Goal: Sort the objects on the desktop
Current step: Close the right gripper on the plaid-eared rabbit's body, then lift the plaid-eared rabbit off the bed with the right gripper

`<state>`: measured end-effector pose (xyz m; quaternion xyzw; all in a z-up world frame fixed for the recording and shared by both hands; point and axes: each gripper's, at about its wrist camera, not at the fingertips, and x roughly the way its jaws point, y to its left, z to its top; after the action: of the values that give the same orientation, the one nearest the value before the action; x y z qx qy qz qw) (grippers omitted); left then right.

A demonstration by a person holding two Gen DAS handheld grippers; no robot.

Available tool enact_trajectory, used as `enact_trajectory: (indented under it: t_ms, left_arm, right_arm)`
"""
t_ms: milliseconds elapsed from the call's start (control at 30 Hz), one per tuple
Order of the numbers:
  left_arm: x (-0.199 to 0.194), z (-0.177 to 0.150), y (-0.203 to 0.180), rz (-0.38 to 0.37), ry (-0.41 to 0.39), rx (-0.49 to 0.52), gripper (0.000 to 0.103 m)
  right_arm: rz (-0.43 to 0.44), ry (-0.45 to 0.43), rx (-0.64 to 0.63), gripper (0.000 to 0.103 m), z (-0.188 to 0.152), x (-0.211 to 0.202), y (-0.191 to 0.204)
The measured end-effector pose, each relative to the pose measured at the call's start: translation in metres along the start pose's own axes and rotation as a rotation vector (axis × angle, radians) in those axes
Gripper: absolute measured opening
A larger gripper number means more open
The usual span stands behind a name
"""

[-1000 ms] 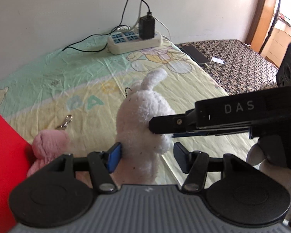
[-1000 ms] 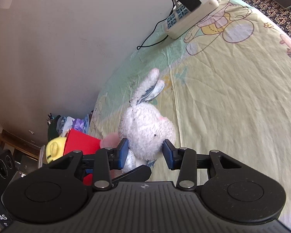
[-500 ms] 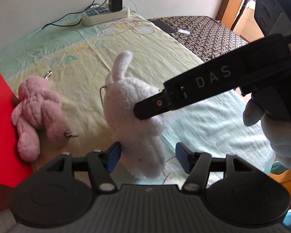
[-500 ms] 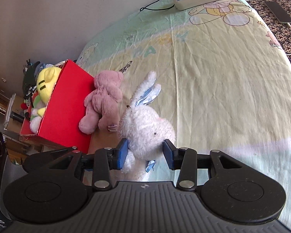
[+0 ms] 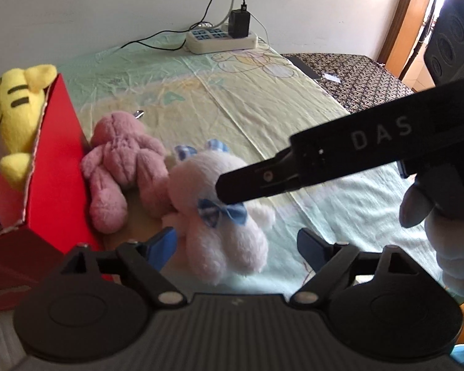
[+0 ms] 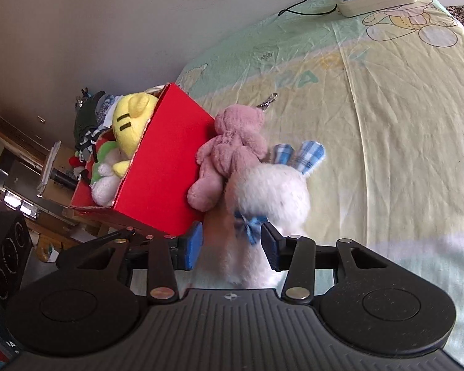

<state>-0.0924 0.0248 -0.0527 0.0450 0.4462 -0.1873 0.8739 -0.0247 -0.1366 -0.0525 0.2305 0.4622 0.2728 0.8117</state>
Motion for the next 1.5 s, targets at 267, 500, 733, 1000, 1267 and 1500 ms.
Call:
enact_trajectory:
  t_ms: [267,500,733,1000,1267,1500]
  left_arm:
    - [0.008,0.011,0.005,-0.014,-0.002,-0.043,0.088]
    - [0.037,0.019,-0.008,-0.024,0.050,-0.002,0.085]
    - [0.042,0.020,-0.004,-0.009,0.054,-0.003,0.084]
    - [0.032,0.018,-0.018,-0.031,0.032,0.048,0.083]
    - [0.020,0.011,-0.035,-0.095,0.000,0.095,0.083]
    - [-0.006,0.010,-0.041,-0.156,-0.083,0.130,0.083]
  right_arm:
    - [-0.071,-0.023,0.083,0.049,0.004,0.011,-0.028]
    - [0.022,0.019,0.232,0.054,-0.006,0.033,-0.054]
    - [0.038,0.010,0.212,0.054,-0.004,0.044,-0.053]
    - [0.034,0.022,0.202,0.038,-0.009,0.034,-0.053]
    - [-0.012,-0.042,0.210,0.035,-0.027,0.008,-0.047]
    - [-0.087,-0.145,0.135,0.034,-0.040,-0.020,-0.023]
